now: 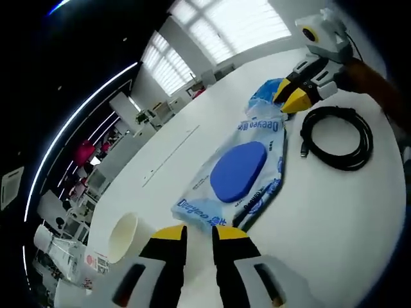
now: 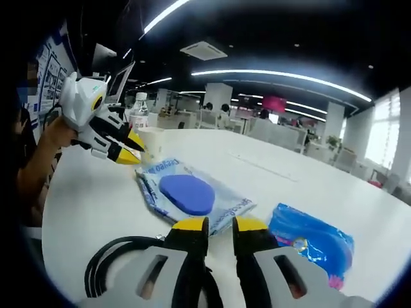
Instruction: Arrange the tabletop items into an orderly group along one side of the table until the central work area is clear of visible clutter.
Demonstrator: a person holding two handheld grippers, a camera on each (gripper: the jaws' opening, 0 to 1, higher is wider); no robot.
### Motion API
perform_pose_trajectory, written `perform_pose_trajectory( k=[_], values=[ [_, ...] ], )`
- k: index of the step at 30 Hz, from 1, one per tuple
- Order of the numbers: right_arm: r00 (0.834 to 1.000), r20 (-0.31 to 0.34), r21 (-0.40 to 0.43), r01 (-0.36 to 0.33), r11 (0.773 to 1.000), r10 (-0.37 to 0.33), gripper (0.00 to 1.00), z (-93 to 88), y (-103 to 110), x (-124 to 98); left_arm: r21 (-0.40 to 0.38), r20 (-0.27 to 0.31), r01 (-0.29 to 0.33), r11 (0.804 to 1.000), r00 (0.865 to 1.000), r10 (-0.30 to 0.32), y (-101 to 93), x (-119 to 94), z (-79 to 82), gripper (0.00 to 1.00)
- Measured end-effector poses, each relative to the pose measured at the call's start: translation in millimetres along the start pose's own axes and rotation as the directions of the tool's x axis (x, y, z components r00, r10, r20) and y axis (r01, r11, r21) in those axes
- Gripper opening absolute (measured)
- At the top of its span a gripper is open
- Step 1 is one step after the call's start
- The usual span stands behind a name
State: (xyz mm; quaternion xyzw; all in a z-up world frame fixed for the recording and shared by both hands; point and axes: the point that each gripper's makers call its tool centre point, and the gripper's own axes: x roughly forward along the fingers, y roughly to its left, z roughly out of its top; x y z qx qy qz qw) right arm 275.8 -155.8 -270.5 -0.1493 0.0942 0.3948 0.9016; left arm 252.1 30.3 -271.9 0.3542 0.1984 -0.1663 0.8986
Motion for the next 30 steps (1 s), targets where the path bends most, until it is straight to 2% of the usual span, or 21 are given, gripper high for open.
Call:
perform_pose_trajectory(
  k=[3,6,9,10,12,14,16,18,22,26,30],
  values=[
    [1.000,0.008,-0.005,-0.005,1.000,0.005,0.16,5.1,5.6,-2.5,-0.015,0.039,0.007,1.000,0.999,-0.006,0.5,-8.4,8.7,0.18],
    [1.000,0.012,-0.022,-0.010,1.000,0.010,0.21,12.7,3.6,-1.4,-0.028,0.057,0.022,0.999,0.998,-0.020,-0.4,-13.7,13.1,0.26],
    [1.000,-0.003,-0.050,-0.023,0.998,0.022,0.36,14.6,7.0,-3.5,-0.033,0.080,0.031,0.999,0.996,-0.029,-0.4,-15.9,17.8,0.35],
    [0.999,-0.013,-0.083,-0.034,0.996,0.033,0.42,16.5,11.3,-5.6,-0.032,0.091,0.066,0.997,0.994,-0.063,-7.1,-18.5,20.4,0.40],
    [0.999,-0.014,-0.097,-0.039,0.994,0.038,0.52,20.1,16.5,-10.3,-0.034,0.112,0.105,0.994,0.989,-0.100,-15.2,-21.4,24.0,0.47],
    [0.999,-0.022,-0.113,-0.050,0.992,0.048,0.62,24.5,17.5,-13.4,-0.045,0.103,0.145,0.988,0.985,-0.140,-23.1,-23.0,23.0,0.58],
    [0.998,-0.037,-0.139,-0.051,0.989,0.046,0.71,22.9,20.9,-17.6,-0.052,0.106,0.157,0.986,0.983,-0.150,-25.9,-24.3,23.3,0.66],
    [0.998,-0.045,-0.154,-0.039,0.987,0.032,0.76,23.7,20.1,-21.4,-0.064,0.116,0.151,0.987,0.983,-0.143,-24.6,-27.3,24.6,0.71],
    [1.000,-0.015,-0.164,-0.008,0.986,0.006,0.88,36.2,17.1,-33.5,-0.118,0.150,0.124,0.985,0.983,-0.105,-15.8,-39.2,31.0,0.85],
    [1.000,0.002,-0.155,-0.010,0.988,0.011,0.93,44.0,18.2,-42.0,-0.122,0.187,0.134,0.983,0.976,-0.110,-14.6,-50.6,38.6,0.88],
    [1.000,0.002,-0.151,-0.008,0.989,0.008,0.98,48.0,18.4,-47.5,-0.144,0.181,0.116,0.983,0.979,-0.089,-11.3,-53.9,38.9,0.97]
  ],
)
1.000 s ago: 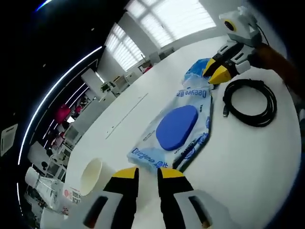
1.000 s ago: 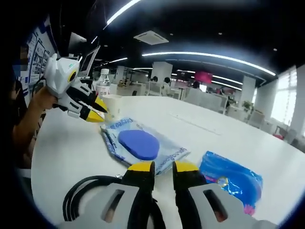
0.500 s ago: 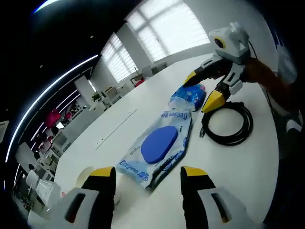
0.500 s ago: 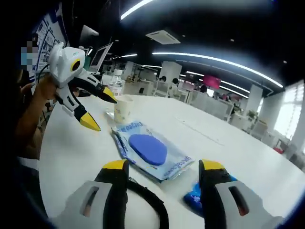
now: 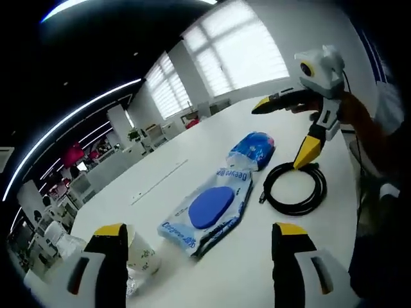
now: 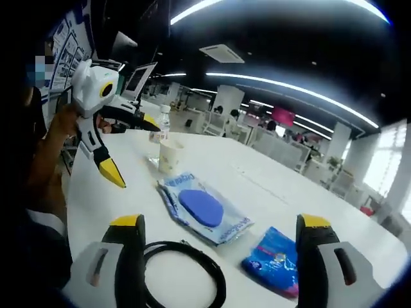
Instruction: Arrange the tabletop items into an orderly group along one side of the table until the central work area is clear of visible clutter.
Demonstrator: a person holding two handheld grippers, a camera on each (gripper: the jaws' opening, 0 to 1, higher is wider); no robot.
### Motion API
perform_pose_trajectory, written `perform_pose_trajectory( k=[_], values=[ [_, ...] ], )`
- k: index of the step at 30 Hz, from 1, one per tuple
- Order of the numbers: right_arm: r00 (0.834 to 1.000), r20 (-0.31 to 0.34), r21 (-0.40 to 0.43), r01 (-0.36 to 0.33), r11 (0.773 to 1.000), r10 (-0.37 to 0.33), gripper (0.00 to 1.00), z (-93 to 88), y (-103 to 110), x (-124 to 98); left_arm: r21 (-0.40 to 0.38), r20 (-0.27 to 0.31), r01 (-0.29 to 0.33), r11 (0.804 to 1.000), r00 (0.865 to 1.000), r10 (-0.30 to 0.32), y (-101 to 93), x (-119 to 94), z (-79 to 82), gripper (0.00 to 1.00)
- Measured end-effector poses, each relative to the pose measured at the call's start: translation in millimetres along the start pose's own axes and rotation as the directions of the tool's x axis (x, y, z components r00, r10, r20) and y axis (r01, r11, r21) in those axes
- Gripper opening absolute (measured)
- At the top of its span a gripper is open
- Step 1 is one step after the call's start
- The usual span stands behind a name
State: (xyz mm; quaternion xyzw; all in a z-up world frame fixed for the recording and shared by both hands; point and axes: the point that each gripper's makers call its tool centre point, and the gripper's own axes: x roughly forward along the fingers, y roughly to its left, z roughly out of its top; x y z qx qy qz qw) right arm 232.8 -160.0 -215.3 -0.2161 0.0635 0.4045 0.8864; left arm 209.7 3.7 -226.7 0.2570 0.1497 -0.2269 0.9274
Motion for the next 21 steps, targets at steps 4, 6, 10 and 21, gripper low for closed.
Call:
perform_pose_trajectory(
  k=[4,6,10,21],
  values=[
    [1.000,0.001,0.002,0.005,1.000,-0.005,1.00,1.5,-0.7,-3.8,-0.030,0.008,-0.011,0.999,1.000,0.011,1.7,-4.3,0.6,1.00],
    [1.000,-0.003,0.002,-0.001,1.000,0.001,1.00,1.1,0.7,-5.7,-0.044,0.005,-0.004,0.999,1.000,0.004,-0.1,-5.0,0.0,1.00],
    [0.999,-0.037,0.000,-0.011,1.000,0.011,1.00,-5.9,3.8,-9.1,-0.041,-0.001,0.015,0.999,1.000,-0.015,-5.8,-6.4,-2.3,1.00],
    [0.999,-0.046,0.022,-0.007,1.000,0.008,1.00,-9.8,1.9,-11.9,-0.051,0.003,0.015,0.999,1.000,-0.015,-6.1,-8.6,-4.3,1.00]
  ],
)
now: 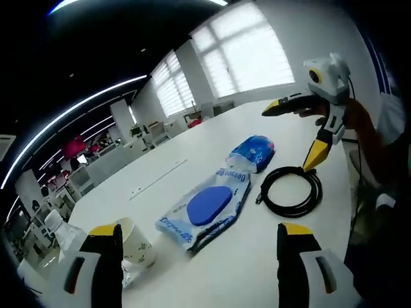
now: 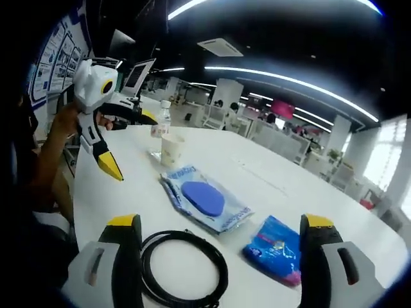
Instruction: Arrange the tabletop items into an orderly group along one side of the table until the central work area is clear of visible clutter.
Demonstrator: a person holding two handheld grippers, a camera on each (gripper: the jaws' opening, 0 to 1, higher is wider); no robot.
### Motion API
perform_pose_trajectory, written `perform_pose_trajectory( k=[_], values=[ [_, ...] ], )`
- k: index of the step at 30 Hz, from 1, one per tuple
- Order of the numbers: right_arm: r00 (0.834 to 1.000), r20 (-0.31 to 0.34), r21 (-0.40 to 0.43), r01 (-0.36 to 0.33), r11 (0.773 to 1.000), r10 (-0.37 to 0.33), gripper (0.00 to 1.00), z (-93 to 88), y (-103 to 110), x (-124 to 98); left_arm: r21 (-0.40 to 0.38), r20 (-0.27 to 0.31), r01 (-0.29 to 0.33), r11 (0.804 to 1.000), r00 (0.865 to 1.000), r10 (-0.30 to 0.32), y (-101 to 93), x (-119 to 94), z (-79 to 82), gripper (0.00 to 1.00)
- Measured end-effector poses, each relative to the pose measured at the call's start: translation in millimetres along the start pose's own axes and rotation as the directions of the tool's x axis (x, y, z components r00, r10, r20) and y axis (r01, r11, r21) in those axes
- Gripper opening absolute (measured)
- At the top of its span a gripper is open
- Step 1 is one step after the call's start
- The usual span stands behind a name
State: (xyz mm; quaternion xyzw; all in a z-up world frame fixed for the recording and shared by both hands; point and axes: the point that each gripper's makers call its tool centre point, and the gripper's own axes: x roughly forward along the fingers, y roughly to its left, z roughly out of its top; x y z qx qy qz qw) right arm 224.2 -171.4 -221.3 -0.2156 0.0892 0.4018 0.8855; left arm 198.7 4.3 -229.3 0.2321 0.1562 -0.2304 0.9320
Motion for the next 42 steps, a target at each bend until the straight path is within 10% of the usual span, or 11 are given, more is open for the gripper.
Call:
perform_pose_trajectory(
  k=[42],
  values=[
    [1.000,-0.013,0.029,0.009,1.000,-0.008,0.97,-18.2,4.3,-17.3,0.007,0.026,0.034,0.999,0.999,-0.034,-20.9,5.0,5.7,1.00]
  ],
)
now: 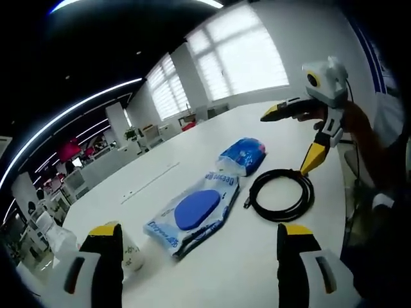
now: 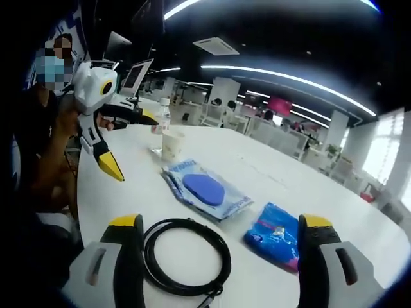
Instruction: Arrange the tabletop items into an orderly group along one side of the table until the central work area is clear of visible clutter.
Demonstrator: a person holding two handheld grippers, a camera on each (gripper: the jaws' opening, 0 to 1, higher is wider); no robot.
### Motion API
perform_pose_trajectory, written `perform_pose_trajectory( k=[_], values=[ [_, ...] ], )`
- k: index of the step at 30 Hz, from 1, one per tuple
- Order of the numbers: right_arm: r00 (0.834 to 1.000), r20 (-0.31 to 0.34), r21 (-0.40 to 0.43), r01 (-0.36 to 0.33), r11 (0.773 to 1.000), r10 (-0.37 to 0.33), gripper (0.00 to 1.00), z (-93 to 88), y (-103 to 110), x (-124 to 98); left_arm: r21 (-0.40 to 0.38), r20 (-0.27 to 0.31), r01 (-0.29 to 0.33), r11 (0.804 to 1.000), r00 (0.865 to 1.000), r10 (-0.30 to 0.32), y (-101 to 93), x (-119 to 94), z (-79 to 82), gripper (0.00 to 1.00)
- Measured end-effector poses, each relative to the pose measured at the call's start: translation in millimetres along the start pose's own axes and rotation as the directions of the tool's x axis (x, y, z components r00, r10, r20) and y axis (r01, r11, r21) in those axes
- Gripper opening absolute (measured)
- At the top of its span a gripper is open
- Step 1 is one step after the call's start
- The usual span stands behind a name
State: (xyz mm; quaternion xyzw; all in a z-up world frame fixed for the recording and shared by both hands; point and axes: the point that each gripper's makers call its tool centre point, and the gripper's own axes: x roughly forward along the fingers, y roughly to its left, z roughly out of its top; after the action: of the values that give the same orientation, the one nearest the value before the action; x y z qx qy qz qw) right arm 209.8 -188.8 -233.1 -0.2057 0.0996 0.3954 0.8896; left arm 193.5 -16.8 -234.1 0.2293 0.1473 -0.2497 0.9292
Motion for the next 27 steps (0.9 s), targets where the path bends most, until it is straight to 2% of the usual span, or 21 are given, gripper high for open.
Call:
perform_pose_trajectory(
  k=[17,27],
  values=[
    [0.999,-0.014,0.027,0.030,0.999,-0.029,0.96,-12.3,-7.7,-9.9,0.003,0.002,0.042,0.999,0.999,-0.042,-15.4,11.0,2.3,1.00],
    [0.999,-0.013,0.031,0.031,0.999,-0.031,0.92,-14.9,-8.1,-12.9,0.003,-0.003,0.077,0.997,0.997,-0.077,-28.7,14.2,2.2,0.93]
  ],
)
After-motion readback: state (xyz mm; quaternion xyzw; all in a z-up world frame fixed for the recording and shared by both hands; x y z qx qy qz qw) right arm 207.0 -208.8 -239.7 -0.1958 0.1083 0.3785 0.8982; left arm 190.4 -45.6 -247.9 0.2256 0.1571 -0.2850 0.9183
